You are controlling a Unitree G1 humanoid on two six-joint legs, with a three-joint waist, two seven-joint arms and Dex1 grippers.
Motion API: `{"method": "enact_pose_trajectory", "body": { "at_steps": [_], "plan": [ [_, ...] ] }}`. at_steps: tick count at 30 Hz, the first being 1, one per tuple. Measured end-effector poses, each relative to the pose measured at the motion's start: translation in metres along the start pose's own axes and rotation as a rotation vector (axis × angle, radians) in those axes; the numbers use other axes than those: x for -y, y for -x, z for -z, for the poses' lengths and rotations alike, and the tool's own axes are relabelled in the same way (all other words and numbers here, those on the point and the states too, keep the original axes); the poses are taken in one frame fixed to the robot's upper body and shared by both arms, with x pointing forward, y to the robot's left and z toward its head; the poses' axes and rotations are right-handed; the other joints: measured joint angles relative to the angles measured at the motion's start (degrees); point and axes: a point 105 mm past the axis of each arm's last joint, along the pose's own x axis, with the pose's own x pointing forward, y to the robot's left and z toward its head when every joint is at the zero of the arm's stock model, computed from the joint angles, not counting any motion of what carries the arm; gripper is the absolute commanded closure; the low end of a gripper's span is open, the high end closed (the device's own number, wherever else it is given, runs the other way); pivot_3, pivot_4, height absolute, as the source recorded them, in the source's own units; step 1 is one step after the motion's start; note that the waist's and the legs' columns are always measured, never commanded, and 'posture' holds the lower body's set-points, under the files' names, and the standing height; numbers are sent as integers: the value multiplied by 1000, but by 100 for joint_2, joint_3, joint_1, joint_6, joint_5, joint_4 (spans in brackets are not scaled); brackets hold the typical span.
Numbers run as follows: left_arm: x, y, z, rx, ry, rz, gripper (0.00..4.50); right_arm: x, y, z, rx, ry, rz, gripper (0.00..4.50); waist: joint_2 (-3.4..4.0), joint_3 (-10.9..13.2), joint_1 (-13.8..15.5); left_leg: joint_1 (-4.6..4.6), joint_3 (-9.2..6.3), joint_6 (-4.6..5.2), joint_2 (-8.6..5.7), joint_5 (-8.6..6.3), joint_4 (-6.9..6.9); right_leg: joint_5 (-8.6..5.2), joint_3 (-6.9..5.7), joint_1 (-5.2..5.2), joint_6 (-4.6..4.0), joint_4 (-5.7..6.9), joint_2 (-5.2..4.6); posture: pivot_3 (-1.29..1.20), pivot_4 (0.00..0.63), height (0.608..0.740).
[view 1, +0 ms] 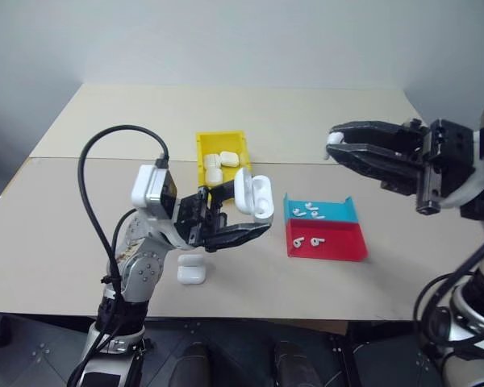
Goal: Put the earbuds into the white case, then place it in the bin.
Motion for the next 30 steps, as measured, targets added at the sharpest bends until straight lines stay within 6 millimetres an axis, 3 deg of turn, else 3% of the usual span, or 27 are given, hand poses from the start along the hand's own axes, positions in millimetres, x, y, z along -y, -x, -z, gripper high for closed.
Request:
{"method": "enact_pose_trajectory", "body": {
  "at_steps": [4, 13, 30],
  "plan": [
    [0, -1, 2, -4, 8, 40, 1747, -10, -12, 3, 92, 20, -54, 3334, 1, -1, -4, 1, 0, 0, 0, 0, 0, 0, 0, 1, 0, -1, 0, 0, 150, 740],
    [1, -6, 9, -8, 15, 57, 1747, -16, -30, 23, 91, 86, -156, 3334, 1, -1, -3, 1, 0, 0, 0, 0, 0, 0, 0, 0, 0, -1, 0, 0, 150, 740],
    [1, -5, 12, -32, 8, 50, 1747, -22, -30, 44, 27, 80, -186, 3334, 1, -1, 10, 1, -1, 0, 0, 0, 0, 0, 0, 0, 0, -3, 0, 0, 150, 740]
  ]
}}
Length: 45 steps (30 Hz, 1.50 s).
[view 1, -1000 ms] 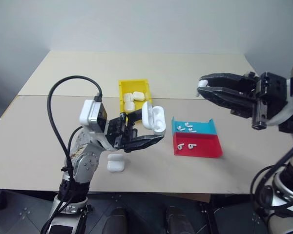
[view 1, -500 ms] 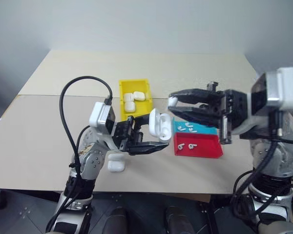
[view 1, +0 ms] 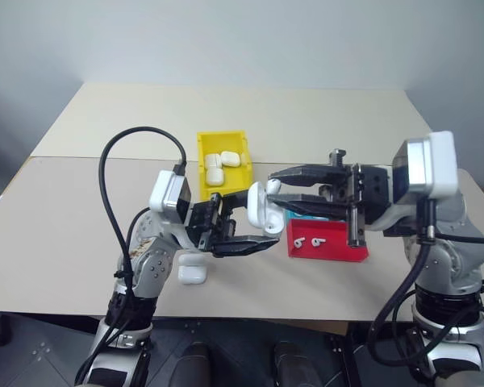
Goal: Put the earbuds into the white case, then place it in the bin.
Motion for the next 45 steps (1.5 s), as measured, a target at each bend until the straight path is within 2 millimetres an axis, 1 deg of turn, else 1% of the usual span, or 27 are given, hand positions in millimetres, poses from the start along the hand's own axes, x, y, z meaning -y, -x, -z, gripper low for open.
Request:
{"method": "enact_pose_trajectory", "body": {
  "at_steps": [8, 11, 14, 21, 24, 26, 28, 29, 32, 35, 37, 39, 42, 45],
  "plan": [
    [-1, 0, 2, -12, -4, -4, 1747, -1, 3, 2, -7, 11, 11, 3334, 0, 0, 1, 0, 0, 0, 0, 0, 0, 0, 0, 0, 0, 0, 0, 0, 150, 740],
    [-1, -1, 2, -11, -5, -3, 1747, -2, 4, 3, -14, 15, 7, 2709, 0, 0, 1, 0, 0, 0, 0, 0, 0, 0, 0, 0, 0, 0, 0, 0, 150, 740],
    [-1, 0, 2, -14, -4, -2, 1747, -2, 4, 2, -13, 30, 7, 1732, 0, 0, -2, 0, 0, 0, 0, 0, 0, 0, 0, 0, 0, -1, 0, 0, 150, 740],
    [-2, 2, 5, -29, -13, -13, 1747, -1, 5, 2, -29, 50, 11, 1732, 0, 0, 2, -1, 0, 0, 0, 0, 0, 0, 0, 0, 0, -2, 0, 0, 150, 740],
    [0, 8, 8, -76, -43, -13, 1747, 2, 10, -2, -26, 43, 24, 1732, 0, 0, -2, 0, 1, 0, 0, 0, 0, 0, 0, 0, 0, -2, 0, 0, 150, 740],
    [5, 18, 15, -123, -56, -12, 1747, 14, 20, -3, -82, 11, 63, 1732, 0, 0, -12, 1, 3, 0, 0, 0, 0, -1, 2, 0, -1, -2, -1, 0, 150, 740],
    [13, 33, 24, -181, -52, -18, 1747, 38, 35, 2, -238, -8, 145, 1732, 1, 0, -15, 4, 5, 0, 1, 0, -1, -3, 2, -1, -5, 0, 0, 0, 150, 740],
    [16, 38, 26, -196, -51, -20, 1747, 48, 43, 8, -321, -8, 180, 1732, 1, 0, -13, 4, 5, 0, 2, 0, -1, -4, 2, -2, -7, 0, 1, 0, 150, 740],
    [24, 48, 28, -223, -47, -34, 1747, 74, 71, 44, -659, -66, 225, 1732, 2, 0, -23, 3, 10, 1, 3, -1, -2, -6, 4, -6, -9, -2, 1, 0, 150, 740],
    [28, 55, 26, -243, -51, -58, 1747, 82, 92, 78, -872, -149, 183, 1732, 4, 1, -38, -5, 14, 8, 3, -5, -3, -7, 7, -14, -9, -3, 0, 0, 150, 740],
    [30, 54, 24, -246, -63, -60, 1747, 85, 98, 94, -984, -163, 114, 1732, 6, 3, -42, -9, 14, 8, 3, -5, -3, -7, 7, -19, -9, -4, -1, 0, 150, 740],
    [33, 53, 23, -245, -68, -71, 1747, 93, 99, 110, -1099, -146, 32, 1732, 8, 4, -95, -6, 18, 9, 3, -5, -3, -7, 8, -19, -9, -1, -2, 0, 150, 740],
    [35, 53, 24, -242, -67, -91, 1747, 99, 103, 129, -1227, -139, -47, 1732, 8, 4, -126, -7, 16, 9, 3, -5, -3, -7, 7, -19, -9, -1, -2, 0, 150, 740],
    [37, 52, 25, -238, -66, -111, 1747, 101, 104, 147, -1329, -142, -137, 1732, 11, 5, -138, -8, 16, 9, 3, -5, -3, -7, 6, -20, -9, 1, -2, 0, 150, 740]
  ]
}}
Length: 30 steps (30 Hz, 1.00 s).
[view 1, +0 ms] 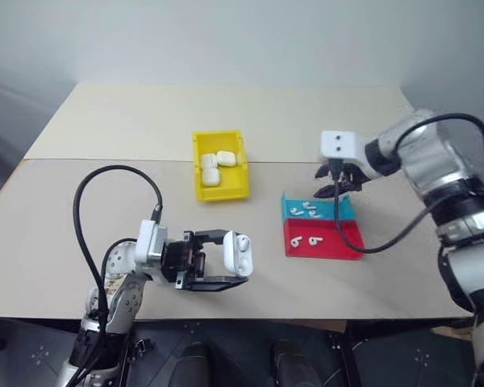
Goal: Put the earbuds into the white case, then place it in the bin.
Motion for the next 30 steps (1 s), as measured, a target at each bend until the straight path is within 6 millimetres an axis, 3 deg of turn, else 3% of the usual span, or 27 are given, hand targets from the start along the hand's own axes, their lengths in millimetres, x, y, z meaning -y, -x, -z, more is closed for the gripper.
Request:
{"method": "enact_pose_trajectory", "body": {
  "at_steps": [8, 12, 30],
  "plan": [
    [-1, 0, -1, -2, -16, -30, 1747, -2, -7, 11, -104, 104, -100, 1732, 4, 3, 1, 2, -1, 0, 0, 0, 0, 0, -2, 0, 0, 4, 0, 0, 150, 740],
    [1, 2, 3, -11, -6, -42, 1747, -5, -11, 12, -112, 114, -126, 2571, 8, 5, -14, 5, 0, 0, 0, 0, 0, 0, -1, 1, 0, 7, 0, 0, 150, 740],
    [-2, -3, 3, -30, -26, -27, 1747, -14, -29, 11, -101, 120, -171, 2571, 12, 7, -21, 6, 0, 0, 0, 0, 0, 0, -1, 1, 0, 9, 0, 0, 150, 740]
  ]
}}
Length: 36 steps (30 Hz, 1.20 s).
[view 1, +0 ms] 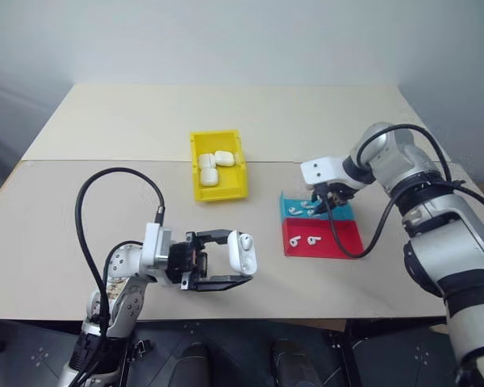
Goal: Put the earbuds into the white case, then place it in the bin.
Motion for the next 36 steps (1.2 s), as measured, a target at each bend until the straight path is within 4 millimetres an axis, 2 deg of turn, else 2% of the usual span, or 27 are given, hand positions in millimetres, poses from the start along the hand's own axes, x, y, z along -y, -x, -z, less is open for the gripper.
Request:
{"method": "enact_pose_trajectory", "body": {
  "at_steps": [15, 36],
  "plan": [
    [-2, -1, 1, -3, 1, -20, 1747, -1, -13, 2, -21, -5, -8, 2571, 1, 1, 1, 0, 0, 0, 0, 0, 0, 0, 0, 0, 0, 0, 0, 0, 150, 740],
    [-2, -2, 1, -13, -24, -12, 1747, 0, -21, 8, -39, -28, 7, 2571, 2, 1, -4, 2, 0, 0, 0, 0, 0, 0, 0, 1, 0, 1, 0, 0, 150, 740]
  ]
}}
